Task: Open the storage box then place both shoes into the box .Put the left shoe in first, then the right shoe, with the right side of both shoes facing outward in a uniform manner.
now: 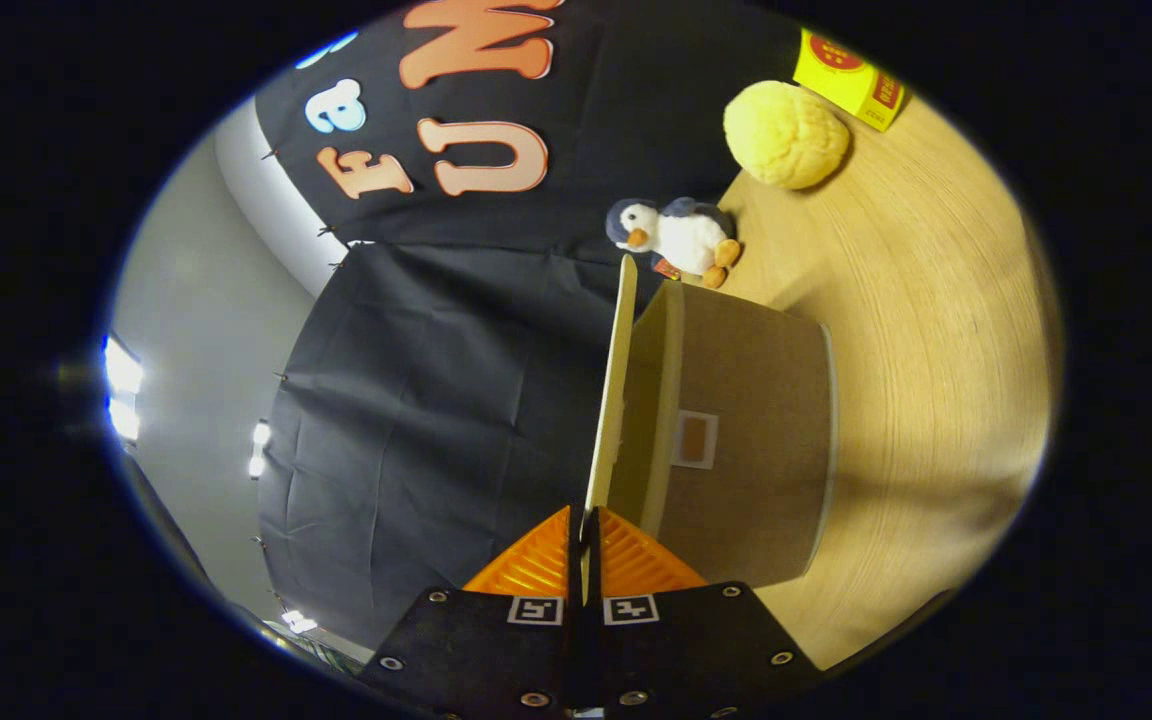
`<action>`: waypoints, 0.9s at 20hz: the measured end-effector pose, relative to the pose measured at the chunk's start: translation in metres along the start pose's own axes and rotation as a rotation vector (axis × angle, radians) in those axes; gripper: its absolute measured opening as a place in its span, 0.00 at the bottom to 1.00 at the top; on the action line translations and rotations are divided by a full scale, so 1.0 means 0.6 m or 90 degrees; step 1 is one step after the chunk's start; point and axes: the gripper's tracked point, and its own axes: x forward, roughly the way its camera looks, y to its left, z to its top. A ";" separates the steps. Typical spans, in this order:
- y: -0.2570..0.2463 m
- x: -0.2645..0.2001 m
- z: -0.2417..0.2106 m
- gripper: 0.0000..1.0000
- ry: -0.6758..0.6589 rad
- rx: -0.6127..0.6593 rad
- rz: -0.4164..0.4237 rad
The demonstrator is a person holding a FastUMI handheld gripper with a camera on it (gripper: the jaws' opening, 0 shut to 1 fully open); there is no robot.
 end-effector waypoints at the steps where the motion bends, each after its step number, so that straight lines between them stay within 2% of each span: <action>1: 0.015 0.003 0.004 0.00 -0.004 -0.011 0.001; 8: 0.143 0.054 0.009 0.00 -0.013 -0.085 0.017; 18: 0.242 0.233 -0.041 0.00 0.037 -0.159 -0.010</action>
